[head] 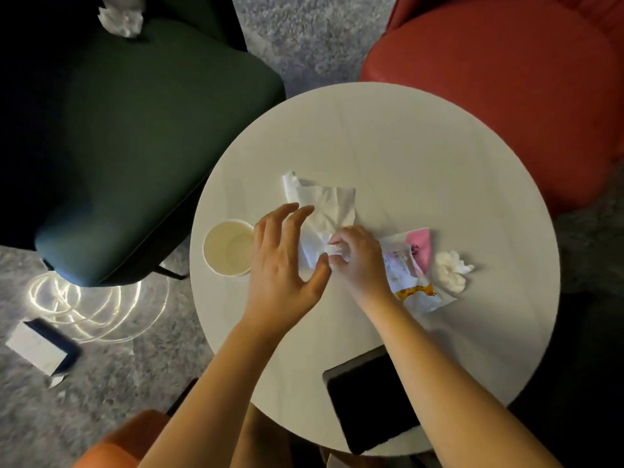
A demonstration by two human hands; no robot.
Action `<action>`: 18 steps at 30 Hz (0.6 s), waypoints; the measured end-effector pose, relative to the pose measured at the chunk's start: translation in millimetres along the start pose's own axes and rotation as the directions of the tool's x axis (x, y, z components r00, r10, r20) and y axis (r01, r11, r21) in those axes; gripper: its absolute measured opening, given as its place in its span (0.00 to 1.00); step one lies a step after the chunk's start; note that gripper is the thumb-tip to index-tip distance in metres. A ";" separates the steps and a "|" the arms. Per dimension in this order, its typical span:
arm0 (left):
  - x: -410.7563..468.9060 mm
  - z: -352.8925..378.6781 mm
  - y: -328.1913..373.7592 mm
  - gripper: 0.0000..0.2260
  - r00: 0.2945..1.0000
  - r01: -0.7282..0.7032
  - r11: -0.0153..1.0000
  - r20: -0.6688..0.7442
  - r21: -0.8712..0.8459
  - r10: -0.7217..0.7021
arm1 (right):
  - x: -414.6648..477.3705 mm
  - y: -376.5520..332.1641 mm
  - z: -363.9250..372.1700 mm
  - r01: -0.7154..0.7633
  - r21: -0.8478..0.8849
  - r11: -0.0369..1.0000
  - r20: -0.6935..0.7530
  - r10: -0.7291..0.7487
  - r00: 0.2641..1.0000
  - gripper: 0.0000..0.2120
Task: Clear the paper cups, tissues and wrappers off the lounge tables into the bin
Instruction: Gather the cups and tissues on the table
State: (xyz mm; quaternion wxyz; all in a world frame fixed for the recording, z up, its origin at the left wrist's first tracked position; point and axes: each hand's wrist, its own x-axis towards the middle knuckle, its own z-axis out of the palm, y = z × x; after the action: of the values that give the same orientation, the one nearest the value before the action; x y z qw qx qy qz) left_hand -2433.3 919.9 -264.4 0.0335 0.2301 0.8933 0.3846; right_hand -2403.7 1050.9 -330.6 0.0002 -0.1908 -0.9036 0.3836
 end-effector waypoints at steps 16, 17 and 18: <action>15.2 31.2 9.3 0.12 0.927 0.153 0.963 0.369 -0.223 -0.062 | -25.9 -0.9 -46.6 0.081 0.319 0.944 -0.235 -0.004 0.972 0.13; 15.1 32.9 11.2 0.10 0.932 0.154 0.963 0.356 -0.221 -0.068 | -26.9 1.0 -46.0 0.077 0.315 0.946 -0.241 0.001 0.971 0.13; 15.2 34.3 12.6 0.08 0.938 0.145 0.966 0.340 -0.215 -0.066 | -28.4 3.3 -45.7 0.078 0.297 0.952 -0.236 -0.006 0.972 0.14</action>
State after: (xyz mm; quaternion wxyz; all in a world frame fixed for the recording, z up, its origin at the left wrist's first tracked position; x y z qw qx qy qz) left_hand -2433.9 957.1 -277.9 0.2303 0.2368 0.8340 0.4419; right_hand -2369.5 1074.8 -296.5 0.1435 -0.2129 -0.8314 0.4928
